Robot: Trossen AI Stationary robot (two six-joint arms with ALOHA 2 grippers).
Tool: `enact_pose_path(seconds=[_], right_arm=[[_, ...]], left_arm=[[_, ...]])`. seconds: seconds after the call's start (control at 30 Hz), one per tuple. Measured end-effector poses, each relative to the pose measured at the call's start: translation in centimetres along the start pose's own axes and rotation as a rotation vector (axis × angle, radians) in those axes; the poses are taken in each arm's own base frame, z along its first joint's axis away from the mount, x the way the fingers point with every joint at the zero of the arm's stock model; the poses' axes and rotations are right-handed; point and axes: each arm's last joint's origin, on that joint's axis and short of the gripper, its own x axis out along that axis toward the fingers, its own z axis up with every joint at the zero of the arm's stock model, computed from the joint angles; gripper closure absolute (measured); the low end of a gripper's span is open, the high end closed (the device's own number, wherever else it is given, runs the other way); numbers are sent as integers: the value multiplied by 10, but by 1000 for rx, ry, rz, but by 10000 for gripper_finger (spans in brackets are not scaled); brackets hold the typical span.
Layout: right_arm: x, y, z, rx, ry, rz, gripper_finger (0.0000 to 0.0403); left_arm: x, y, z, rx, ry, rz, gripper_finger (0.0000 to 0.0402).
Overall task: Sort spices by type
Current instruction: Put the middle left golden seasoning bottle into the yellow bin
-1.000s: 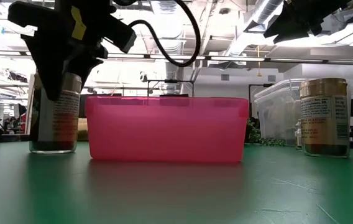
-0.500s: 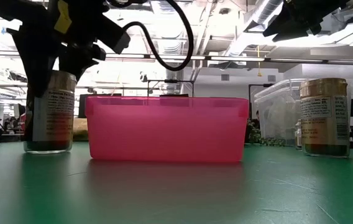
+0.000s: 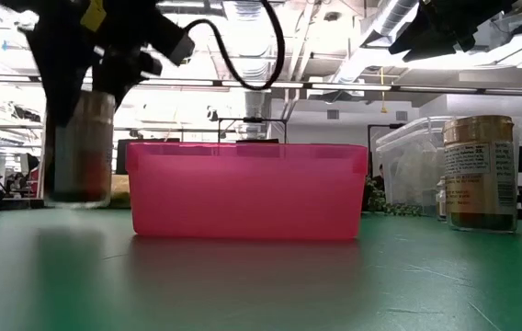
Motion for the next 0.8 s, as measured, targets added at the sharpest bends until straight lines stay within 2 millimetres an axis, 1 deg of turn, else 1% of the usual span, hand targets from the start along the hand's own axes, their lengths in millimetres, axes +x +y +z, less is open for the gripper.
enact_pose_path(seconds=[0.17,0.37,0.67,0.8], right_arm=[[0,0,0,1,0,0,88],[0,0,0,0,0,0,88],[0,0,0,1,1,0,88],[0,0,0,1,1,0,88]], left_arm=[[-24,9,-1,-10,-37,42,129],[-47,22,5,-23,-136,20,129],[-70,48,10,-48,-222,1,129],[-72,62,15,-72,-267,28,129]])
